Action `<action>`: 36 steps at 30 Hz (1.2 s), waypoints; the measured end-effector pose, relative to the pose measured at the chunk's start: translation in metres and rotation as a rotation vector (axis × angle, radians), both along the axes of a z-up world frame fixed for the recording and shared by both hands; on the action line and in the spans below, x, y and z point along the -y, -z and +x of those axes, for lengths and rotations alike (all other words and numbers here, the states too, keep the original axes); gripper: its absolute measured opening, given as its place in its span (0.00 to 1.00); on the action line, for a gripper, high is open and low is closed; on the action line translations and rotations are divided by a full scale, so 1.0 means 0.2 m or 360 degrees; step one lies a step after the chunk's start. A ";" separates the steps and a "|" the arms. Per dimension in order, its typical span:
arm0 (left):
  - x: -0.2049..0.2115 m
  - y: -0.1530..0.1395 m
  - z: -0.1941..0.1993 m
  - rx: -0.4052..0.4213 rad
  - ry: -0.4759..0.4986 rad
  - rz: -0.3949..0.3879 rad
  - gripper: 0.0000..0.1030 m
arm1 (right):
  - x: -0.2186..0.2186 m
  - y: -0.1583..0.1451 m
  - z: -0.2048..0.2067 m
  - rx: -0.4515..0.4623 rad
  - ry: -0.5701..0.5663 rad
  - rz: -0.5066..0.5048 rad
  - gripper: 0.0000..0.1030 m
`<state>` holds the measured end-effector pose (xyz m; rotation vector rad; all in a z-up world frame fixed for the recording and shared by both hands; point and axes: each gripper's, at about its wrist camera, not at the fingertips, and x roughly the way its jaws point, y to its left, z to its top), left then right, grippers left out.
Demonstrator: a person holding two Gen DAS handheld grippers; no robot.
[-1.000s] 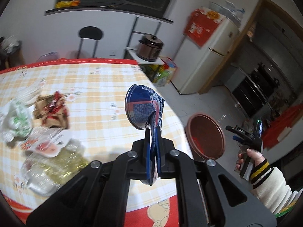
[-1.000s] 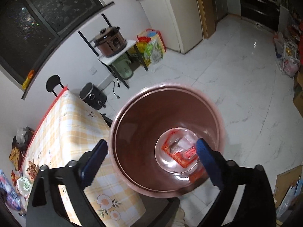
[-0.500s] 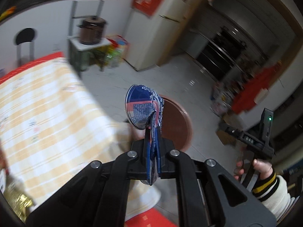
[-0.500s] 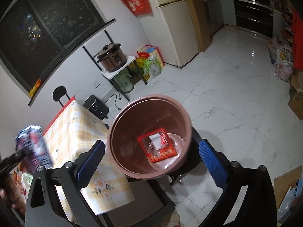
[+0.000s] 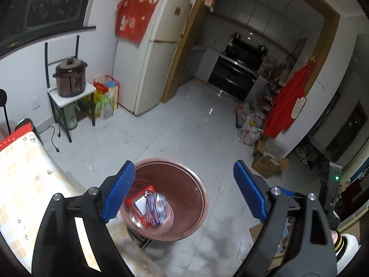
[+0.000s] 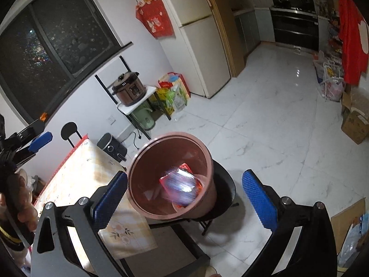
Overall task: Collect trash
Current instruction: 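Bring both open tools back over the table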
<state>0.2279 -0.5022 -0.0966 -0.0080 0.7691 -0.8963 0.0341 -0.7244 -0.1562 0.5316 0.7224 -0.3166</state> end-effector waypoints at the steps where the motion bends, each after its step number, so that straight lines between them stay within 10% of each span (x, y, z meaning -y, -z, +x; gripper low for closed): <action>1: -0.04 -0.01 -0.01 0.0014 -0.0029 0.0009 0.94 | -0.02 -0.02 0.01 0.0022 -0.0014 -0.0007 0.95; 18: -1.64 -0.25 -0.35 0.0370 -0.1033 0.0202 0.94 | -0.67 -0.26 0.32 0.0220 -0.0344 -0.0072 0.95; 27: -2.55 -0.25 -0.75 0.0350 -0.1607 0.0246 0.94 | -1.31 -0.38 0.45 0.0260 -0.0659 -0.0076 0.95; 36: -3.05 -0.07 -0.97 0.0194 -0.1813 0.0188 0.94 | -1.96 -0.42 0.54 0.0177 -0.0959 -0.0173 0.95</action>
